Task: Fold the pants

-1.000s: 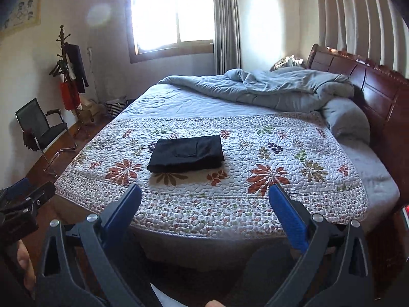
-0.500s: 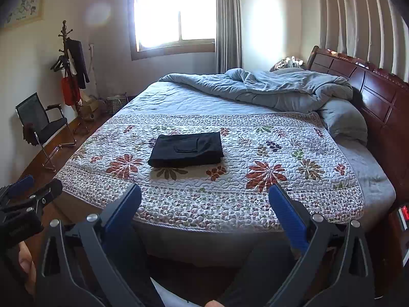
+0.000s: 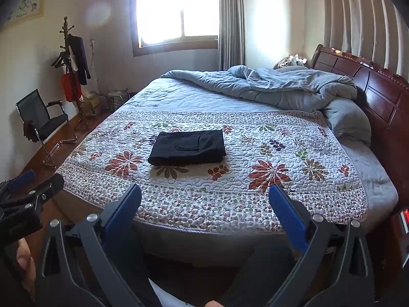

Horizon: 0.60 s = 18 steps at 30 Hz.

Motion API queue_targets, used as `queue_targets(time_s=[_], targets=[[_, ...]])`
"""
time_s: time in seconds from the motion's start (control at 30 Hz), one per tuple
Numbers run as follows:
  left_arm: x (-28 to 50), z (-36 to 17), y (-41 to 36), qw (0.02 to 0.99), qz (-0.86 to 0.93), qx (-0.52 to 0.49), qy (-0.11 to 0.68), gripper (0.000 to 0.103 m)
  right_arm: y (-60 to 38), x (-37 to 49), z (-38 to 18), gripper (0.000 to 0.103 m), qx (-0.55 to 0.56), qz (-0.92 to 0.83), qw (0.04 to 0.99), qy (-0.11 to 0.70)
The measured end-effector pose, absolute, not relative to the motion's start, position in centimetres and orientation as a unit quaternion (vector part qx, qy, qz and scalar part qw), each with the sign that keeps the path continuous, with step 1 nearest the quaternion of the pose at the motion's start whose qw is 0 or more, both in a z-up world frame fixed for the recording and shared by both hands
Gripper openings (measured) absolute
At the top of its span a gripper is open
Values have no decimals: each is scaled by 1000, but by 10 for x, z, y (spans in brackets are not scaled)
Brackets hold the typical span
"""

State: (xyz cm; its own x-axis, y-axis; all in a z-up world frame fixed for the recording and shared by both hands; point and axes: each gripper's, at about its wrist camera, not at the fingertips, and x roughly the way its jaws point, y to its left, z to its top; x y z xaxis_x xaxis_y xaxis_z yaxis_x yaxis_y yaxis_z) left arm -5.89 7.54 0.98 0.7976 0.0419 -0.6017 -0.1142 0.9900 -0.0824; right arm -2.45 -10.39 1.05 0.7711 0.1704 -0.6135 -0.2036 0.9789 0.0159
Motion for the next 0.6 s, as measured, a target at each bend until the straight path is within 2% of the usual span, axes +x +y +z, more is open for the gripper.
queue_targets(time_s=[0.6], targets=[[-36,6,81,945,62,-54,317,99,-102,5,7,99,-14,108,938,329]])
